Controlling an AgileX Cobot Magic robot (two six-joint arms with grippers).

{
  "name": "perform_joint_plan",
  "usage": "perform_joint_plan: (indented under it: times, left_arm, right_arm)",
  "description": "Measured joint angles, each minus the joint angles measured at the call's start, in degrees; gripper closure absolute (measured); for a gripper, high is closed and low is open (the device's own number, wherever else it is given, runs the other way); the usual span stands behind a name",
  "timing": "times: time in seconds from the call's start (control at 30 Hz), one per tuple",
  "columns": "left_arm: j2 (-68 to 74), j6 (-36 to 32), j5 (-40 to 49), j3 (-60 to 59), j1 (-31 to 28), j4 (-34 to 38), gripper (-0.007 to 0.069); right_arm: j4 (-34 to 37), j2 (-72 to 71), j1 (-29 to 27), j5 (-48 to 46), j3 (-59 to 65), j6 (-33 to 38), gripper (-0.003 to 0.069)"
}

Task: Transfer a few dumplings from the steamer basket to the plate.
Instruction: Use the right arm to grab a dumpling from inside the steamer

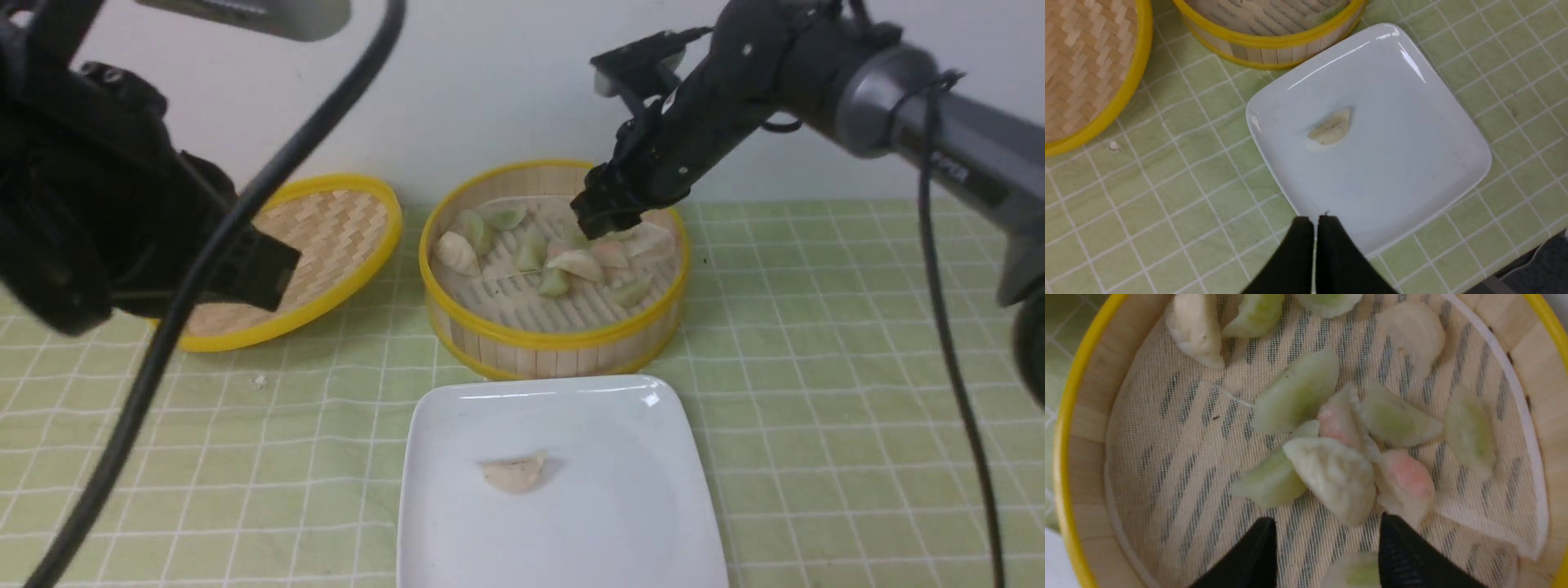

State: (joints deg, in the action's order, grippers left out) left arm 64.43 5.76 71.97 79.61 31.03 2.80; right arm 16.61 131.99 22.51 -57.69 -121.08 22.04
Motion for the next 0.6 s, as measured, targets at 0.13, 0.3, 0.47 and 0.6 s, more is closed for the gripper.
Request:
perform_joint_plan:
  times: [0.13, 0.3, 0.47, 0.6]
  left_arm:
    - [-3.91, 0.34, 0.14, -1.93, 0.0, 0.0, 0.0631]
    - [-7.46, 1.72, 0.21, -2.59, 0.0, 0.0, 0.0631]
    - [-9.49, 2.12, 0.76, -2.77, 0.0, 0.0, 0.0631]
    - [-10.33, 2.18, 1.03, -2.85, 0.0, 0.0, 0.0631]
  right_arm:
    - [0.0, 4.14, 1.12, 3.52, -1.23, 0.9, 0.0258]
    - [-0.99, 6.82, 1.71, 7.38, -1.41, 1.11, 0.0262]
    - [-4.53, 7.47, 2.15, 9.28, -1.71, -1.18, 0.0333]
    - [-7.06, 7.47, 2.33, 8.94, -1.84, -2.49, 0.0411]
